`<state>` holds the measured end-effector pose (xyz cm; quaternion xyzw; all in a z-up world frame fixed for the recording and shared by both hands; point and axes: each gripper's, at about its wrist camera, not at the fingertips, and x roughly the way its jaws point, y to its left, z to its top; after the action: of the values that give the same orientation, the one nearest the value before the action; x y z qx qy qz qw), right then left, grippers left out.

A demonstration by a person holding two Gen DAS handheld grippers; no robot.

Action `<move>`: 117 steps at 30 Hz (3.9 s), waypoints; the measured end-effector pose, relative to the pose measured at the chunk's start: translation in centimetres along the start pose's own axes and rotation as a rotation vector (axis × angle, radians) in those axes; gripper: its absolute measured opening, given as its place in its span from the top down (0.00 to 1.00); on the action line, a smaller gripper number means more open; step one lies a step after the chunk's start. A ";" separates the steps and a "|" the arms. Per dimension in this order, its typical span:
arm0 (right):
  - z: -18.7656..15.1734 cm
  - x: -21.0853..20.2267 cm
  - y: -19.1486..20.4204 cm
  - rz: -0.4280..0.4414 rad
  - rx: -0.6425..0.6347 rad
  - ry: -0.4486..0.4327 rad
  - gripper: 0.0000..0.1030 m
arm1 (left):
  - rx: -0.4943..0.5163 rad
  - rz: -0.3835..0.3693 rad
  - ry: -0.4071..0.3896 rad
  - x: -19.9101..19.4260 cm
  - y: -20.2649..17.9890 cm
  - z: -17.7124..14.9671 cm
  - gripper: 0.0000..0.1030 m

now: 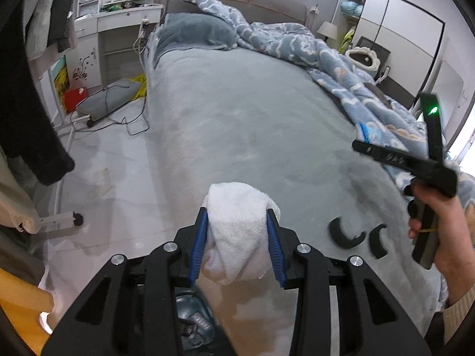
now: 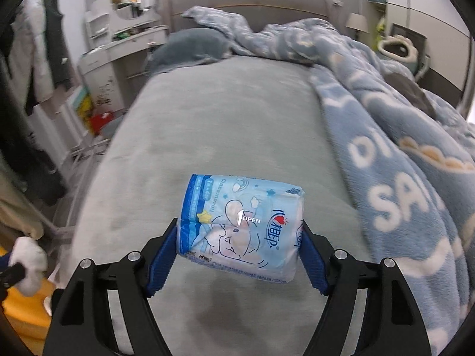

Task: Collect trash
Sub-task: 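Carry the white ball and blue tissue pack over the teal bin with both tools, then open the left tool to drop the white ball into the bin, then open the right tool to drop the blue tissue pack into the bin, then move both tools back over the bed toward the black curved pieces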

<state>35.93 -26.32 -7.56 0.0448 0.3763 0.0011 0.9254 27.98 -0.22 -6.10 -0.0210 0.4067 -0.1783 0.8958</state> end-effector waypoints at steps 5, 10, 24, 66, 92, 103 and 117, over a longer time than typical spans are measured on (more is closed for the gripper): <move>0.3 -0.7 3.7 0.093 -0.047 -0.015 0.26 | -0.013 0.023 0.031 -0.1 1.8 -1.0 0.60; 0.0 -0.9 7.5 0.167 -0.109 -0.006 0.26 | -0.021 0.045 0.069 0.0 3.6 -2.0 0.60; -2.7 -2.1 18.0 0.371 -0.284 0.045 0.26 | -0.086 0.090 0.252 1.3 9.5 -6.1 0.60; -11.1 2.2 29.9 0.485 -0.468 0.331 0.27 | -0.184 0.113 0.424 -0.1 16.7 -11.6 0.33; -17.8 3.0 34.3 0.460 -0.689 0.467 0.26 | -0.247 0.249 0.037 -6.8 19.2 -7.0 0.35; -19.7 4.1 35.1 0.465 -0.741 0.553 0.19 | -0.183 0.252 -0.109 -9.5 17.5 -5.4 0.35; -17.3 -0.3 34.4 0.540 -0.758 0.393 0.12 | -0.171 0.182 -0.279 -12.3 14.9 -2.4 0.33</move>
<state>24.76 9.36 -16.81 -0.1997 0.4917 0.3854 0.7549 23.32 18.14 -1.57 -0.0846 0.2924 -0.0566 0.9509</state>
